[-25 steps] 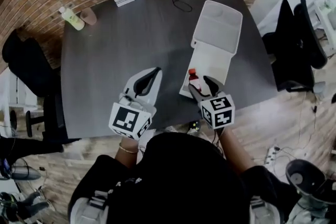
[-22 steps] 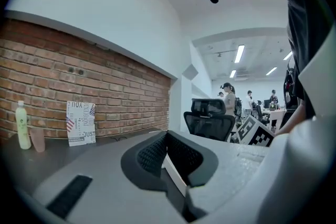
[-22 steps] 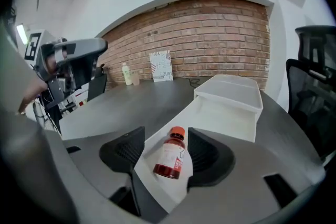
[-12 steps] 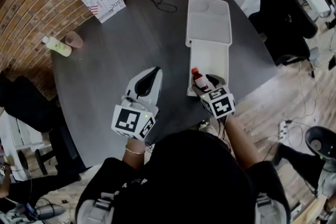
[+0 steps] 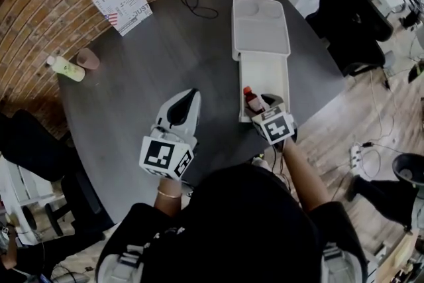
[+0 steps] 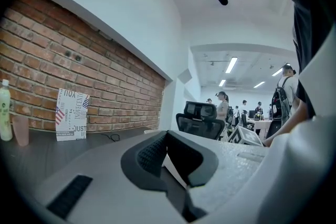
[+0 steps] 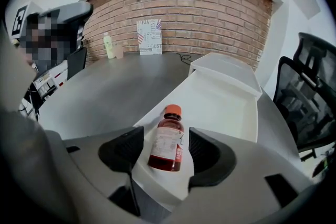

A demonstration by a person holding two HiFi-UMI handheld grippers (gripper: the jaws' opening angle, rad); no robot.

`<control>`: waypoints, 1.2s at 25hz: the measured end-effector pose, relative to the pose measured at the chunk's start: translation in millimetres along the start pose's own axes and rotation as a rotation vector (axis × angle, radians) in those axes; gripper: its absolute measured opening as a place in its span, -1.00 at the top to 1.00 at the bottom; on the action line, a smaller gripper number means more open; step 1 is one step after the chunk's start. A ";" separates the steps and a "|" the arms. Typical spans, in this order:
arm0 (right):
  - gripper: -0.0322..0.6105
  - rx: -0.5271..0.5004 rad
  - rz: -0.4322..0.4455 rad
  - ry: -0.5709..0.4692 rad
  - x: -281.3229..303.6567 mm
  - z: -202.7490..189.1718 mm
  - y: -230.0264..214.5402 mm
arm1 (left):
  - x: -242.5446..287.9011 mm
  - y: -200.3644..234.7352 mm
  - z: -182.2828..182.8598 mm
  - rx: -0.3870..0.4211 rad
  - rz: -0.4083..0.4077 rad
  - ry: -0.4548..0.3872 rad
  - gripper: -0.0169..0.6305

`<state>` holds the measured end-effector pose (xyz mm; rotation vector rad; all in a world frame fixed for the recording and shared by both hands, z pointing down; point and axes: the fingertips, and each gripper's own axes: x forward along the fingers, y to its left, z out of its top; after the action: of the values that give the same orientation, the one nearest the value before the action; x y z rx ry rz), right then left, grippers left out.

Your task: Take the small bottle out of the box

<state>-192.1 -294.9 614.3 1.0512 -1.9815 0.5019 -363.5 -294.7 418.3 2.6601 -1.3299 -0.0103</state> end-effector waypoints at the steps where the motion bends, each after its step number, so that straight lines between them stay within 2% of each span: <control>1: 0.05 -0.011 -0.004 0.003 -0.2 0.7 -0.1 | -0.1 1.3 0.0 -0.002 -0.001 -0.003 0.95; 6: 0.02 -0.156 -0.018 0.009 8.2 1.6 -0.1 | -3.1 7.9 -1.9 -0.011 0.005 -0.008 0.95; 8: 0.03 -0.175 -0.005 0.011 11.8 2.6 -2.4 | -5.1 10.7 -1.9 -0.011 0.013 -0.010 0.95; 15: 0.03 -0.169 0.061 0.053 21.4 6.7 -8.2 | -9.7 12.3 -0.7 -0.008 0.031 -0.011 0.95; 20: 0.13 -0.086 0.149 0.158 33.2 -3.0 2.1 | -7.4 8.6 1.2 -0.001 0.024 -0.017 0.95; 25: 0.14 -0.067 0.121 0.172 36.0 -3.7 0.5 | -3.0 4.6 -0.4 0.005 0.019 -0.014 0.95; 30: 0.18 -0.022 0.071 0.100 28.1 -3.1 -6.0 | 1.6 -7.5 1.8 0.007 -0.001 -0.015 0.95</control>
<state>-194.6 -310.1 638.8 0.9271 -1.9370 0.5589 -356.7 -291.8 415.6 2.6722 -1.3351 -0.0265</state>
